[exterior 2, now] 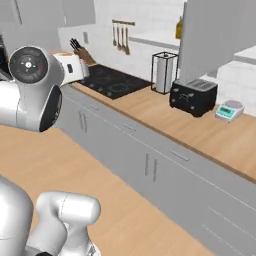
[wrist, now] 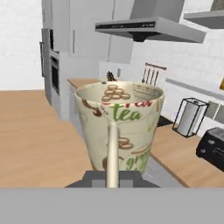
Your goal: Gather all objects into one cabinet and sort the glasses and bowls to opposite sides.
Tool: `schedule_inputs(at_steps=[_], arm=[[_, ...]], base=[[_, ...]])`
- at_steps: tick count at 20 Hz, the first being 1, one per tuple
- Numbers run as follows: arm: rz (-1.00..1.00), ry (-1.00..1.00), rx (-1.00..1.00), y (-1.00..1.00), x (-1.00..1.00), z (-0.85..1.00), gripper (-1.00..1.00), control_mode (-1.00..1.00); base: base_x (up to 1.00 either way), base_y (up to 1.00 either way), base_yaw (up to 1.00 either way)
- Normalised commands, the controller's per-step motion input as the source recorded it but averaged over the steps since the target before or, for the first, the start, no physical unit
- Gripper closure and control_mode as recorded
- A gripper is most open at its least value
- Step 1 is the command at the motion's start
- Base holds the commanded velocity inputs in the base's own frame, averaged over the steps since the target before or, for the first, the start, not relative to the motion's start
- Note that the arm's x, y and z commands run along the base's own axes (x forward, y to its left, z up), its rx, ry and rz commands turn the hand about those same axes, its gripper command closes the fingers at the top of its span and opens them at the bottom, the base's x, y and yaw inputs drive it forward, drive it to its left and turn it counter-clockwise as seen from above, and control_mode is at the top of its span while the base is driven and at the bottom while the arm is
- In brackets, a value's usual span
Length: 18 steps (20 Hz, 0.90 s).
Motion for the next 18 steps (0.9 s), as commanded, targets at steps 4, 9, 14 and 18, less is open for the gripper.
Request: schedule_inputs(at_steps=[4, 9, 14, 18], arm=[[0.00, 0.00, 0.00, 0.00, 0.00, 0.00, 1.00, 1.00], [0.00, 0.00, 0.00, 0.00, 0.00, 0.00, 1.00, 1.00], [0.00, 0.00, 0.00, 0.00, 0.00, 0.00, 1.00, 1.00], [0.00, 0.00, 0.00, 0.00, 0.00, 0.00, 1.00, 1.00]], base=[[0.00, 0.57, 0.81], [0.05, 0.82, 0.61], [0.74, 0.40, 0.32], [1.00, 0.01, 0.04]])
